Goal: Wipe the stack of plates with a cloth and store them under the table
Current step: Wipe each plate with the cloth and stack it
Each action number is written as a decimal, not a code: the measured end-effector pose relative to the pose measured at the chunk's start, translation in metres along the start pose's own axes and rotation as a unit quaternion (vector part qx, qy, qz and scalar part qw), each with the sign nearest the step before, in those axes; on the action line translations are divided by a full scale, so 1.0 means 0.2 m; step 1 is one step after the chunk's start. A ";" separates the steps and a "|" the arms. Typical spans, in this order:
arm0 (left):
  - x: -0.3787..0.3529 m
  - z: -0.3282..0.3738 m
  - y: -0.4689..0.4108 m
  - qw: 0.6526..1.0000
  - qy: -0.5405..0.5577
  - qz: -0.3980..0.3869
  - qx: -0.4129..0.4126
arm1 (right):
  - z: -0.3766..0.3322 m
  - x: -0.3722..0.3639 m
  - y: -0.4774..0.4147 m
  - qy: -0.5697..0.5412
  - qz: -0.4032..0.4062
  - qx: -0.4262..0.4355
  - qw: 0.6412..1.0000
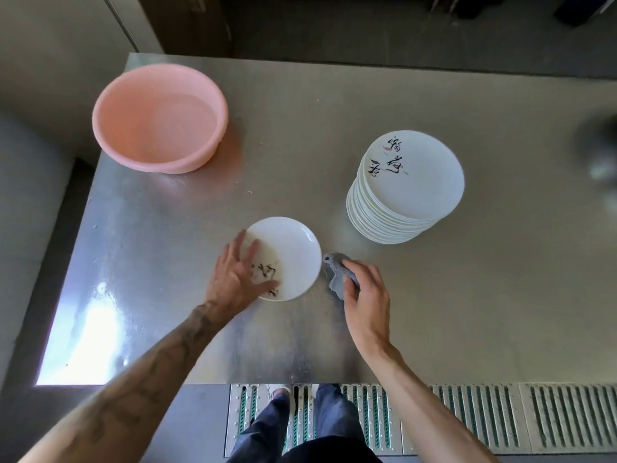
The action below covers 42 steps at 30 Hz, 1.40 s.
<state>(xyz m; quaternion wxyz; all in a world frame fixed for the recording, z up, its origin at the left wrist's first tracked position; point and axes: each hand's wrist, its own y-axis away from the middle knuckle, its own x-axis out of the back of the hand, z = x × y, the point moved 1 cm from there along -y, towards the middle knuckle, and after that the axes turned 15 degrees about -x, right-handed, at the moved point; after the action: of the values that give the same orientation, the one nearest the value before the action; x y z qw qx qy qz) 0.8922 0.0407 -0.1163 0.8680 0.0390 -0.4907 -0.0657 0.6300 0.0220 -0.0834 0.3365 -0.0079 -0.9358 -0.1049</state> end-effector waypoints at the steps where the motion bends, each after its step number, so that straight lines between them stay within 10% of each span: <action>1: -0.04 0.05 0.01 1.000 0.003 -0.005 -0.017 | -0.01 -0.01 0.00 -0.001 0.004 0.010 1.000; 10: -0.27 0.18 0.13 0.998 -0.009 -0.035 -0.059 | 0.06 -0.15 0.02 0.163 -0.058 0.017 0.985; 25: -0.27 0.13 0.15 0.995 -0.028 -0.029 -0.090 | 0.11 -0.24 0.03 0.285 -0.174 0.267 0.904; 34: -0.27 0.13 0.15 0.997 -0.003 -0.040 -0.072 | 0.09 -0.20 -0.11 0.289 -0.061 0.121 0.948; 42: -0.27 0.13 0.16 0.997 -0.001 -0.004 -0.081 | -0.01 -0.31 -0.07 0.273 -0.226 0.245 0.903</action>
<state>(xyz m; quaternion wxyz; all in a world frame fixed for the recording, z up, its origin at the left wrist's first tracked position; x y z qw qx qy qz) 0.8456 0.0798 -0.1449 0.8674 -0.0290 -0.4847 -0.1089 0.6780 0.0118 -0.1228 0.5373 0.3150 -0.7803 0.0565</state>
